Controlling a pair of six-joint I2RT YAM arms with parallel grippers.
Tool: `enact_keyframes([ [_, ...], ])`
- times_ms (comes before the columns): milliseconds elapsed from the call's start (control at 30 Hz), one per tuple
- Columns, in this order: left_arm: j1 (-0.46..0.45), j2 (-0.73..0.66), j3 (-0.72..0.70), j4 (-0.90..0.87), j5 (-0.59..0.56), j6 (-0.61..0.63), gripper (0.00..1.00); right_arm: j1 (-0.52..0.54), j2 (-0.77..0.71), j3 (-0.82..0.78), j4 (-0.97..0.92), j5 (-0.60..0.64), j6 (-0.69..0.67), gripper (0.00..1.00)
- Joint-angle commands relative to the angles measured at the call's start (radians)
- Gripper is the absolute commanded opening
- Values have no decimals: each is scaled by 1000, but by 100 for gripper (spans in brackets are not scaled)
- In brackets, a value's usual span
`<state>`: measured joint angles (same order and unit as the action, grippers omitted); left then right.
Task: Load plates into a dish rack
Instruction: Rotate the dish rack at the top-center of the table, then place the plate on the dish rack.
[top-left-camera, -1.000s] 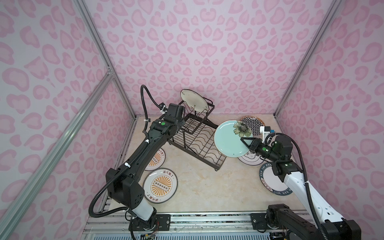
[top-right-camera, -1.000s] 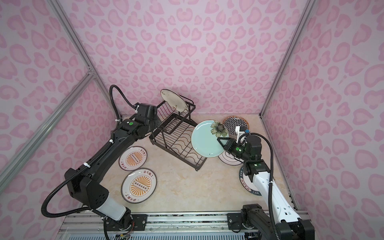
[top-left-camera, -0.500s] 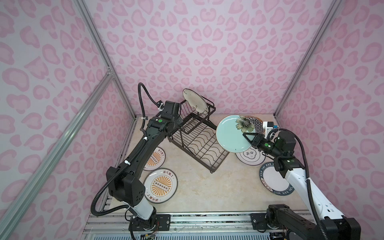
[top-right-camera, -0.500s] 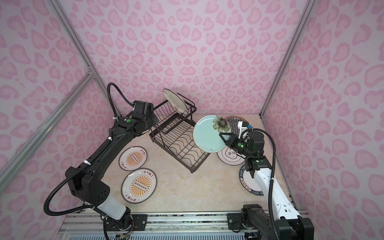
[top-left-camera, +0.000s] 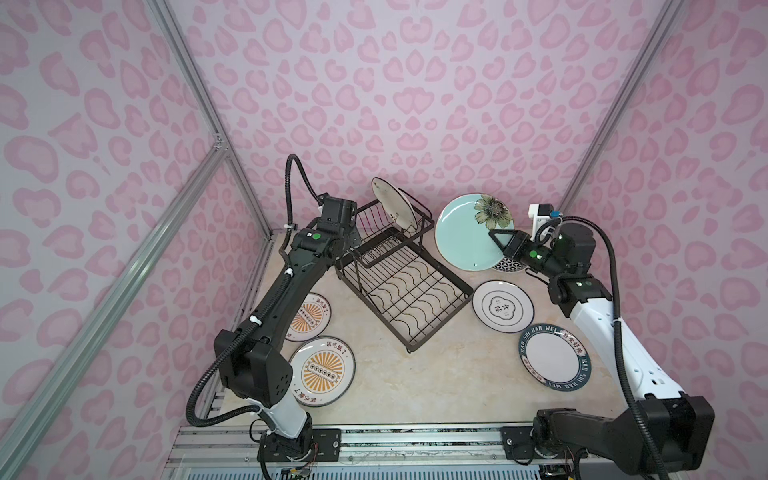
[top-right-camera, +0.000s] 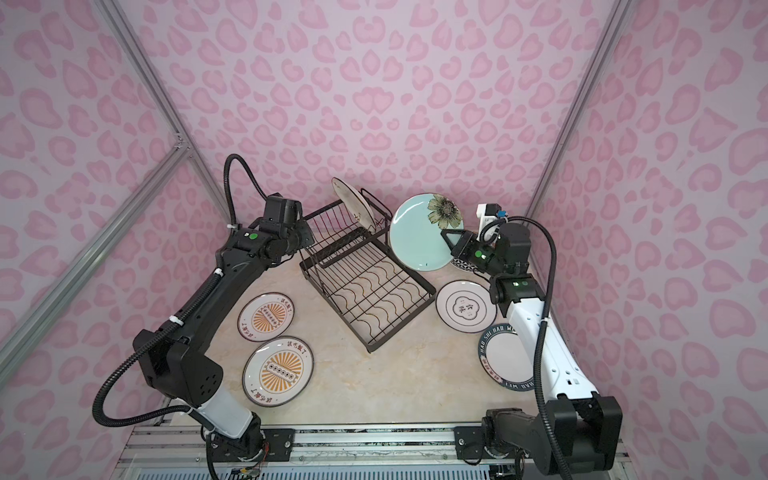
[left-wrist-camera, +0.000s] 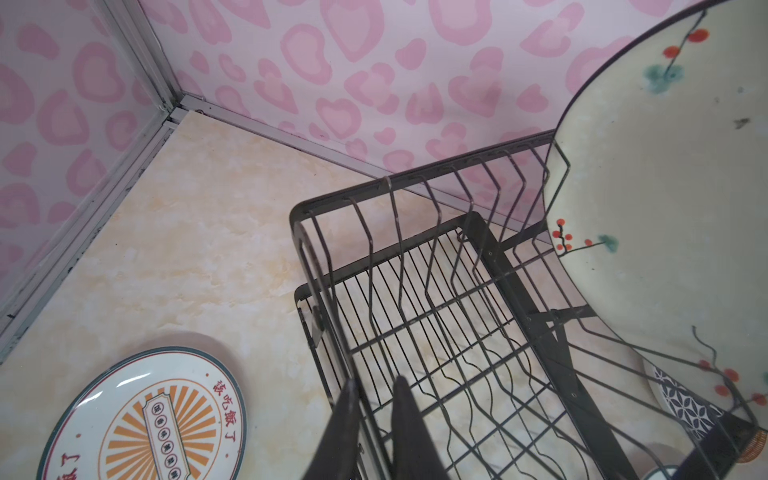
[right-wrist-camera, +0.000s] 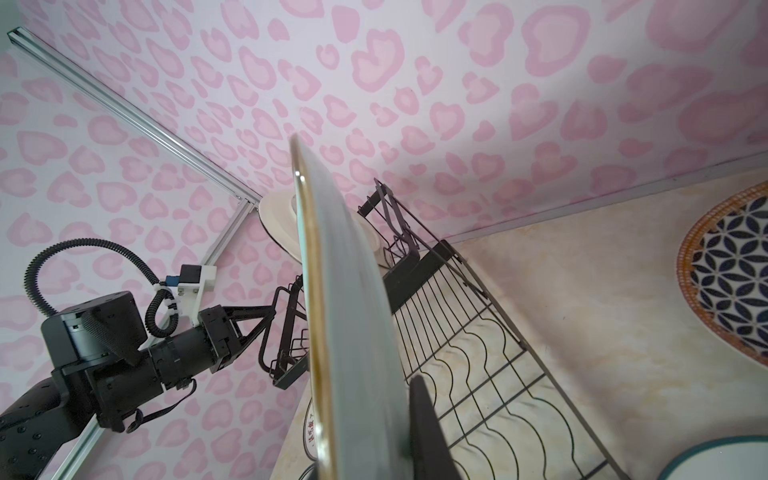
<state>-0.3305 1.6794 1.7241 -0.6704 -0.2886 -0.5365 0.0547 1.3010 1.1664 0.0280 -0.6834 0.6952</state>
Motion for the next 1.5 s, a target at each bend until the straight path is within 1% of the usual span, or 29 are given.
enact_keyframes([
  [0, 17, 15, 11, -5, 69, 79, 3, 4, 62, 72, 80, 26, -38, 0],
  [67, 25, 20, 17, 9, 88, 90, 3, 11, 115, 136, 73, 40, -58, 0],
  [200, 41, 28, 24, 42, 127, 129, 3, 47, 217, 301, -15, 92, -144, 0],
  [267, 48, 33, 26, 63, 167, 158, 3, 68, 267, 400, -58, 123, -185, 0],
  [533, 64, 62, 41, 103, 244, 239, 3, 151, 431, 667, -184, 239, -303, 0],
  [733, 91, 71, 39, 115, 292, 251, 3, 222, 529, 823, -265, 374, -404, 0],
  [833, 93, 59, 35, 112, 300, 250, 3, 237, 567, 879, -283, 407, -425, 0],
  [1000, 92, 33, 18, 114, 300, 245, 3, 245, 623, 958, -309, 419, -438, 0],
  [1067, 93, 24, 10, 118, 305, 244, 6, 251, 644, 995, -324, 440, -459, 0],
  [1200, 93, 14, 6, 121, 318, 237, 14, 269, 704, 1100, -367, 461, -501, 0],
  [1333, 93, 22, 11, 117, 321, 233, 19, 290, 765, 1204, -415, 489, -553, 0],
  [1467, 92, 19, 14, 117, 316, 225, 29, 311, 793, 1243, -432, 520, -592, 0],
])
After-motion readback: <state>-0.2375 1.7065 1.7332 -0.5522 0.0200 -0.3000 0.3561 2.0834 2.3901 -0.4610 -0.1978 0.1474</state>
